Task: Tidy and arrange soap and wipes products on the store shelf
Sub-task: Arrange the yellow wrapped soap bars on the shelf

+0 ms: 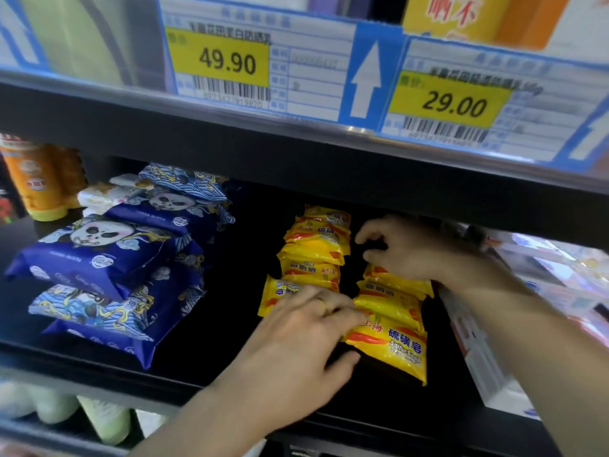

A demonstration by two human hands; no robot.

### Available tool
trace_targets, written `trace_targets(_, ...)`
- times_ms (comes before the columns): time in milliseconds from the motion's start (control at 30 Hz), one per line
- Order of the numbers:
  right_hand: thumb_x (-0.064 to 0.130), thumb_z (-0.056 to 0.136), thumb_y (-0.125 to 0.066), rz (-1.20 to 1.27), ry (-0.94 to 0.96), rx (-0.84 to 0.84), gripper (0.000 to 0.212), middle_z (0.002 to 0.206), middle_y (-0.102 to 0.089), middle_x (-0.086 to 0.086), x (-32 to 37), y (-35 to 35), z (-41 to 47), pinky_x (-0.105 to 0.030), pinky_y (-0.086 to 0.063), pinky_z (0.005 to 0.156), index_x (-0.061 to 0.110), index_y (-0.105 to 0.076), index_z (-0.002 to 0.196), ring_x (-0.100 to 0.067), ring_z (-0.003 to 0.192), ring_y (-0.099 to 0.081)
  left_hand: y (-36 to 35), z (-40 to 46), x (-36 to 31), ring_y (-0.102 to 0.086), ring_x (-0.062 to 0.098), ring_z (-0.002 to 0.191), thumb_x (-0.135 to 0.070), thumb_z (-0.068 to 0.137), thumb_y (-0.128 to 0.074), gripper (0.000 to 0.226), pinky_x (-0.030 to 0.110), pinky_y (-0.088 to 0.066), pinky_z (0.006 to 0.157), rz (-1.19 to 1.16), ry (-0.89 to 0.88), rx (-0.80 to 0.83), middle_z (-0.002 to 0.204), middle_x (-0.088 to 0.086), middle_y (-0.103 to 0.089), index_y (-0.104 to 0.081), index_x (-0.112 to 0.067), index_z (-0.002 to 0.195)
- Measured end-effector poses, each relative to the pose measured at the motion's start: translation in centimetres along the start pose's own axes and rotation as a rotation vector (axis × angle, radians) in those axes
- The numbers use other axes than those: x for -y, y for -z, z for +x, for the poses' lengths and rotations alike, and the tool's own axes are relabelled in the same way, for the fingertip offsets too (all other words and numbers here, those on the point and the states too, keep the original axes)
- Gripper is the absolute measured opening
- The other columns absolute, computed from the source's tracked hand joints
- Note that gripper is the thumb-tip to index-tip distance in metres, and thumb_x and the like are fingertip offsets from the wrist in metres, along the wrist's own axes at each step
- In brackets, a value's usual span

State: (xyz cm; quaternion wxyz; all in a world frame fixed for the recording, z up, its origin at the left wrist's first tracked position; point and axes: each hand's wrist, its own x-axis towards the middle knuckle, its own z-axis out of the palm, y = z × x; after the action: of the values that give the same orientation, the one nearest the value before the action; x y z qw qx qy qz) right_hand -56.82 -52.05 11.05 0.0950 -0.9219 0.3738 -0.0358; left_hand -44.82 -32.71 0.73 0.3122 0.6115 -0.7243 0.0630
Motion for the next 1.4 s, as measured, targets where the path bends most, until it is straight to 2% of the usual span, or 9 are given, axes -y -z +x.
trace_targets(167,0.035,0.096,-0.065,-0.156,-0.114,0.065,0.034,0.12,-0.052,0.009,-2.9,0.0,-2.9,-0.027,-0.045,0.084,0.039,-0.059,0.129,-0.013,0.104,-0.054,-3.0,2.2,-2.4,-0.032,0.016,0.145,-0.041,0.101,-0.061,0.057,0.038,-0.034,0.118,0.071,-0.137,0.102,0.158,-0.009,-0.044,-0.045,-0.03,0.154)
trace_targets(267,0.037,0.1,-0.06,-0.144,-0.129,0.021,0.044,0.139,-0.051,0.002,-4.2,-1.2,-2.9,-0.028,-0.042,0.094,0.039,-0.048,0.142,-0.02,0.122,-0.053,-4.2,3.2,-3.1,-0.039,0.024,0.144,-0.032,0.101,-0.061,0.052,0.041,-0.038,0.113,0.151,-0.136,0.151,0.158,-0.001,-0.046,-0.048,-0.023,0.151)
trace_targets(333,0.036,0.101,-0.058,-0.096,-0.132,0.018,0.046,0.146,-0.052,0.0,-4.6,-2.1,-2.5,-0.029,-0.044,0.098,0.039,-0.045,0.145,-0.022,0.128,-0.054,-4.4,3.5,-3.4,-0.048,0.025,0.136,-0.024,0.098,-0.066,0.049,0.041,-0.043,0.106,0.191,-0.13,0.162,0.152,-0.001,-0.053,-0.054,-0.023,0.145)
trace_targets(467,0.03,0.1,-0.058,-0.12,-0.167,-0.049,0.038,0.134,-0.058,-0.004,-4.8,-3.5,-1.6,-0.035,-0.053,0.09,0.044,-0.047,0.132,-0.025,0.115,-0.061,-4.1,3.5,-3.8,-0.062,0.019,0.118,-0.023,0.09,-0.077,0.041,0.036,-0.053,0.095,0.245,-0.155,0.124,0.13,-0.009,-0.069,-0.069,-0.029,0.129)
trace_targets(633,0.022,0.095,-0.064,-0.137,-0.142,-0.127,0.035,0.125,-0.059,0.002,-4.5,-2.7,-1.3,-0.03,-0.046,0.08,0.043,-0.058,0.121,-0.017,0.103,-0.056,-3.0,1.6,-3.8,-0.07,0.012,0.098,-0.031,0.072,-0.093,0.044,0.028,-0.059,0.077,0.232,-0.137,0.075,0.111,-0.013,-0.077,-0.079,-0.032,0.114)
trace_targets(833,0.032,0.093,-0.07,0.0,-0.015,-0.142,0.027,0.113,-0.062,0.015,-1.7,-0.4,-2.8,-0.034,-0.053,0.092,0.052,-0.056,0.105,-0.011,0.102,-0.061,0.7,-0.5,-1.6,-0.072,0.016,0.104,-0.018,0.07,-0.096,0.051,0.036,-0.064,0.077,0.246,-0.004,-0.108,0.116,-0.007,-0.077,-0.079,-0.025,0.117)
trace_targets(967,0.032,0.094,-0.071,0.105,0.141,-0.053,0.029,0.105,-0.055,0.028,2.4,-0.8,-1.9,-0.015,-0.045,0.083,0.051,-0.062,0.114,0.005,0.097,-0.055,2.8,0.1,0.5,-0.073,0.022,0.1,-0.016,0.07,-0.095,0.049,0.038,-0.064,0.078,0.343,0.076,-0.103,0.113,-0.004,-0.078,-0.08,-0.023,0.117)
trace_targets(1100,0.028,0.096,-0.069,0.049,0.171,-0.031,0.029,0.127,-0.061,0.011,5.0,-2.2,0.3,-0.03,-0.05,0.1,0.04,-0.065,0.123,-0.011,0.117,-0.058,2.8,0.6,2.1,-0.071,0.019,0.096,-0.016,0.069,-0.096,0.055,0.032,-0.062,0.077,0.399,0.113,0.013,0.112,-0.009,-0.077,-0.077,-0.031,0.119)
trace_targets(1400,0.025,0.095,-0.067,-0.033,0.192,-0.126,0.025,0.133,-0.057,0.01,5.8,-5.1,2.9,-0.03,-0.043,0.096,0.039,-0.067,0.116,-0.015,0.127,-0.048,1.7,1.1,3.6,-0.058,0.02,0.121,-0.029,0.101,-0.059,0.04,0.035,-0.049,0.104,0.301,0.107,-0.057,0.135,-0.011,-0.066,-0.06,-0.034,0.141)
